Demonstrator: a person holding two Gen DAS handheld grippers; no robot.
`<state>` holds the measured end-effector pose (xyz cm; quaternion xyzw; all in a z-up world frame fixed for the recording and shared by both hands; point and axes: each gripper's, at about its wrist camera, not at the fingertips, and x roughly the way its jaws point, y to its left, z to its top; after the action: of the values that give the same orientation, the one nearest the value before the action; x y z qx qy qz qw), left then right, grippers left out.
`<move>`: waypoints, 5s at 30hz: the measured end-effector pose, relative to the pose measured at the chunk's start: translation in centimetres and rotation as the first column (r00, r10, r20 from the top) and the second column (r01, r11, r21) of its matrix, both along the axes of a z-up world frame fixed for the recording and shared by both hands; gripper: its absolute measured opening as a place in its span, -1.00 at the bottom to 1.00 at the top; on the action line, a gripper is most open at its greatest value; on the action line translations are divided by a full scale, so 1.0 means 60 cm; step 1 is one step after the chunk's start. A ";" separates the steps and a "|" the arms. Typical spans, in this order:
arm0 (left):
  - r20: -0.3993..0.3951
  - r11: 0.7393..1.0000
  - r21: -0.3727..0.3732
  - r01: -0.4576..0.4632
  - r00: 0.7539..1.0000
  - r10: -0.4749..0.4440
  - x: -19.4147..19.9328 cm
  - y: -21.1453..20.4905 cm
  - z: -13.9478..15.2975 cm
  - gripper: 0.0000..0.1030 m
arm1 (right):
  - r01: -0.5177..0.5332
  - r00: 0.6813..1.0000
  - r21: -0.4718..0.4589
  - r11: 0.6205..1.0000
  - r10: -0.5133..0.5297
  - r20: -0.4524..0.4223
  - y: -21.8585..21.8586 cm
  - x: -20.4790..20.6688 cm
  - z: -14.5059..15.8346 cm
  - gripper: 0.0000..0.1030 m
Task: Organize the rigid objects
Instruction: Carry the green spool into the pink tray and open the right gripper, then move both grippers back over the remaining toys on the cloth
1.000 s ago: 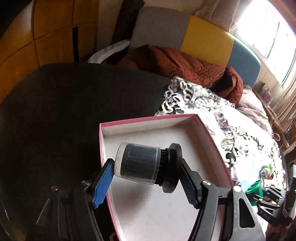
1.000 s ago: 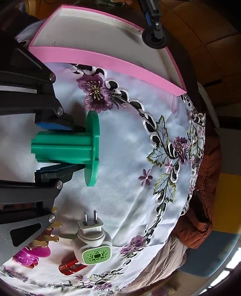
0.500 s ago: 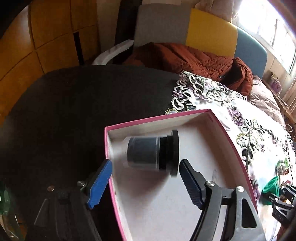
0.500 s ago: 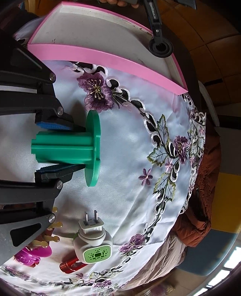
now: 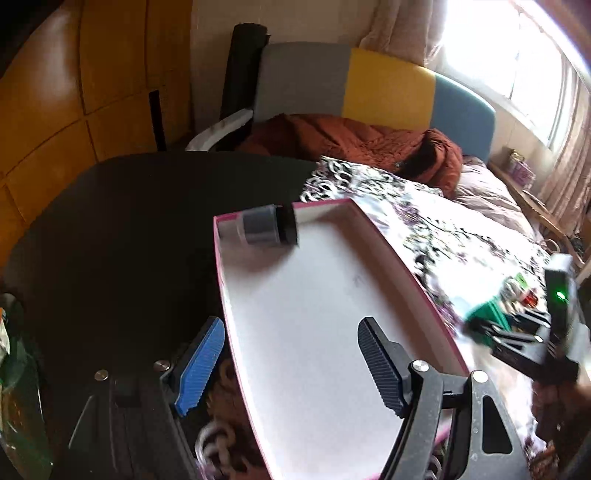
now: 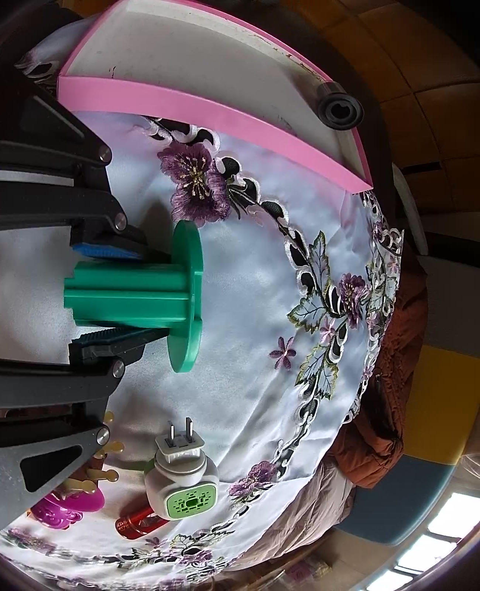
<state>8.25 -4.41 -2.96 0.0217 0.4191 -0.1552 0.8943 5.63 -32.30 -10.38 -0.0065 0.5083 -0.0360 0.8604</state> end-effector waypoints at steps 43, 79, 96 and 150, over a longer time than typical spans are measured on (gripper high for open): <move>-0.021 0.998 -0.036 -0.043 0.999 0.042 -0.086 0.061 -0.022 0.48 | 0.158 0.981 -0.028 0.987 -0.154 0.117 0.058 -0.015 0.080 -0.41; -0.077 0.972 -0.079 -0.223 0.973 0.217 -0.055 0.177 -0.039 0.46 | -0.140 0.989 0.164 0.976 0.129 0.076 0.343 0.122 0.066 -0.41; -0.111 0.968 -0.063 -0.244 0.965 0.236 -0.047 0.186 -0.062 0.46 | -0.171 0.985 0.096 0.981 0.168 0.036 0.402 0.159 0.024 -0.37; 0.012 0.998 0.058 -0.026 1.000 0.025 -0.094 0.017 0.016 0.46 | 0.063 0.912 -0.015 0.998 -0.051 0.408 0.190 -0.069 0.229 0.51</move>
<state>2.60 -3.39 -2.03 0.0434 0.4187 -0.1312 0.8975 1.51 -20.93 3.37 0.0042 0.3175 -0.0686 0.9458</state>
